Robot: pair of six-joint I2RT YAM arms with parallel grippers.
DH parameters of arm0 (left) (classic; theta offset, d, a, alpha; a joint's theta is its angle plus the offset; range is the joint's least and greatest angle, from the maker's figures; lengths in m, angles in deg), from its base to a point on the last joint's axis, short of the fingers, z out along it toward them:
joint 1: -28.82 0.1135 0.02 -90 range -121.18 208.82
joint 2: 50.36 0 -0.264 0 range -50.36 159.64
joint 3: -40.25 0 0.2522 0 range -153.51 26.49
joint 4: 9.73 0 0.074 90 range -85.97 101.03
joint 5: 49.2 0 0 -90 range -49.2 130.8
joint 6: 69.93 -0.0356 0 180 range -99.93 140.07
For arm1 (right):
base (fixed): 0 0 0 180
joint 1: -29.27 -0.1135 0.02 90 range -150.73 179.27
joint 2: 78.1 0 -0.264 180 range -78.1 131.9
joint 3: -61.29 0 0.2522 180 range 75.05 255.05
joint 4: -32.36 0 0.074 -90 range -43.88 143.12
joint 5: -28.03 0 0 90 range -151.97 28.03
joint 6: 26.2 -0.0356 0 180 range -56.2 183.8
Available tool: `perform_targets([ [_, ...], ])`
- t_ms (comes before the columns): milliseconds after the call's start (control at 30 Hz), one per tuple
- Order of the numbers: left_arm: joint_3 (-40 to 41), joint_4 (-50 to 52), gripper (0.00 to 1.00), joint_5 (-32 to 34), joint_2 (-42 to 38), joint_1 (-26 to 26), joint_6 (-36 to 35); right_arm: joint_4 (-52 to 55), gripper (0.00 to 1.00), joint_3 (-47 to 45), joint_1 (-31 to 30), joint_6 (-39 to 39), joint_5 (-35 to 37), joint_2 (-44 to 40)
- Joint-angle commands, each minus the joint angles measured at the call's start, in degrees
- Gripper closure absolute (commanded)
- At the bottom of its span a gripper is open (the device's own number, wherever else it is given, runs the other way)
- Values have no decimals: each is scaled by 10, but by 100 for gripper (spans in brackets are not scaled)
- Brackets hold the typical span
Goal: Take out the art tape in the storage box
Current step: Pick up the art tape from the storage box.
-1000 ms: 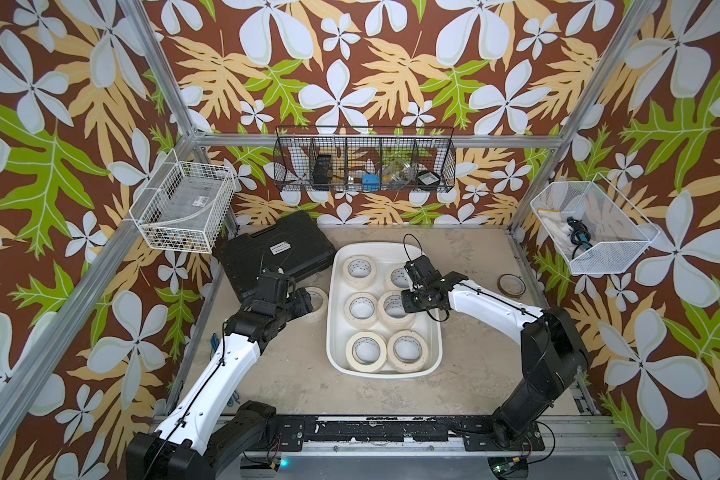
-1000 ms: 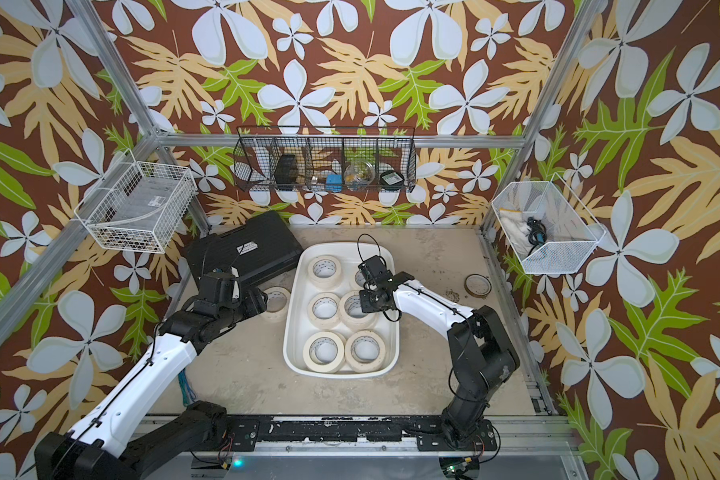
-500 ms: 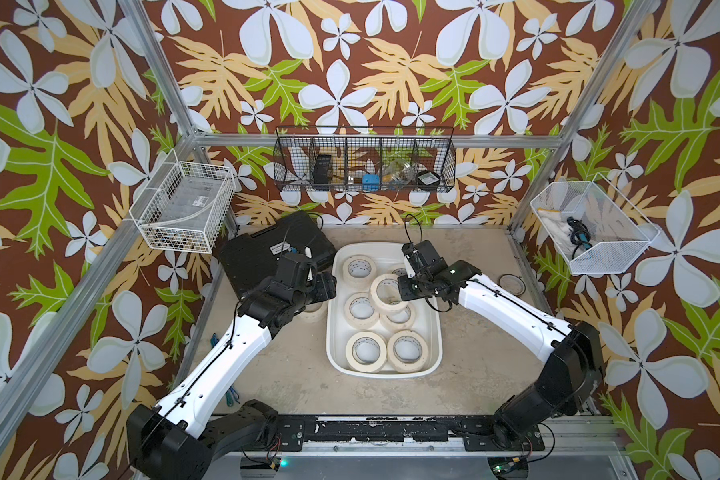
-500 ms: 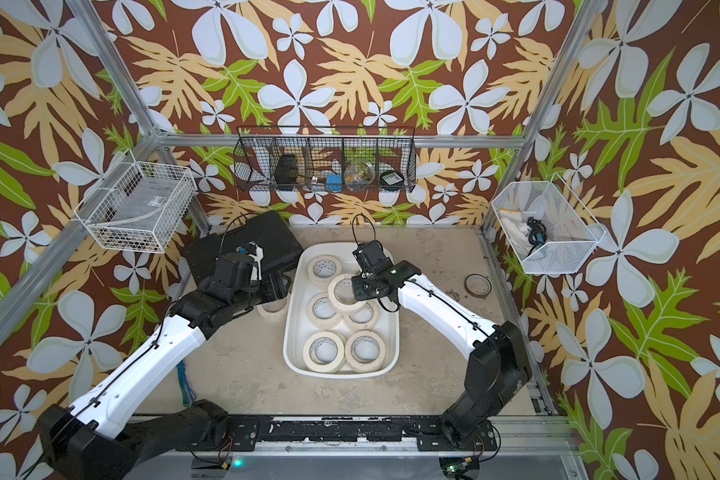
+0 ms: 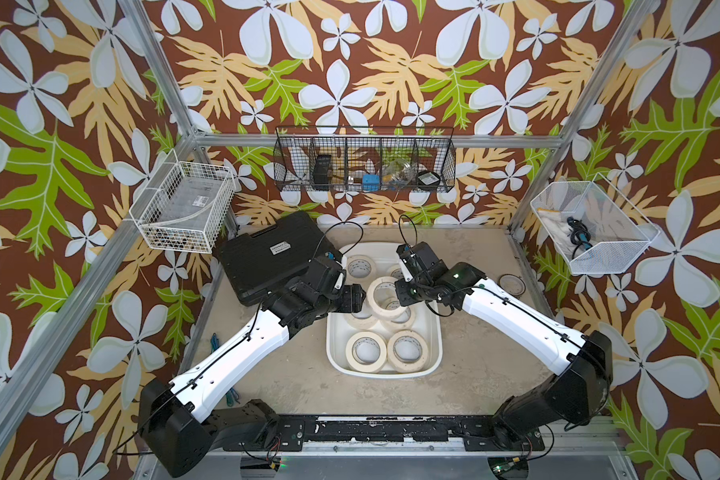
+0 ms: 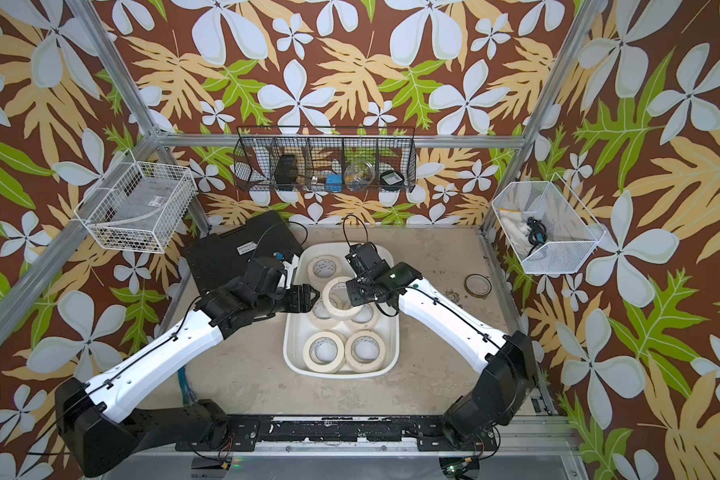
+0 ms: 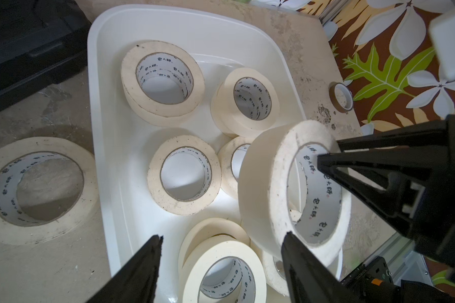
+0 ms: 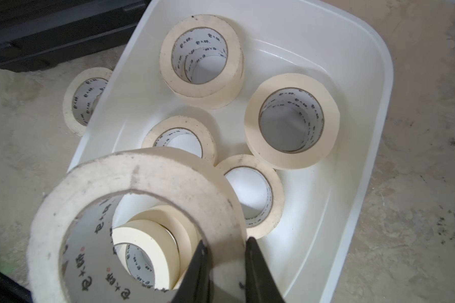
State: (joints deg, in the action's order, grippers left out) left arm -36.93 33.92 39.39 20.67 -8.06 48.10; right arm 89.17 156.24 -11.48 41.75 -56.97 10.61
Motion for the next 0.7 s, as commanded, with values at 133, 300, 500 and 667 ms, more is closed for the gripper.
perform_targets([
  [133,-1,16,24,59,18,-55,15,-27,94,-33,-8,2,6,-19],
  [300,-16,15,24,88,42,-80,46,-40,94,-34,-21,-27,18,-22],
  [500,-29,17,28,133,82,-90,64,-40,93,-30,-32,-42,36,-16],
  [667,-46,32,65,159,103,-90,64,-37,90,-29,-33,-47,41,-15],
])
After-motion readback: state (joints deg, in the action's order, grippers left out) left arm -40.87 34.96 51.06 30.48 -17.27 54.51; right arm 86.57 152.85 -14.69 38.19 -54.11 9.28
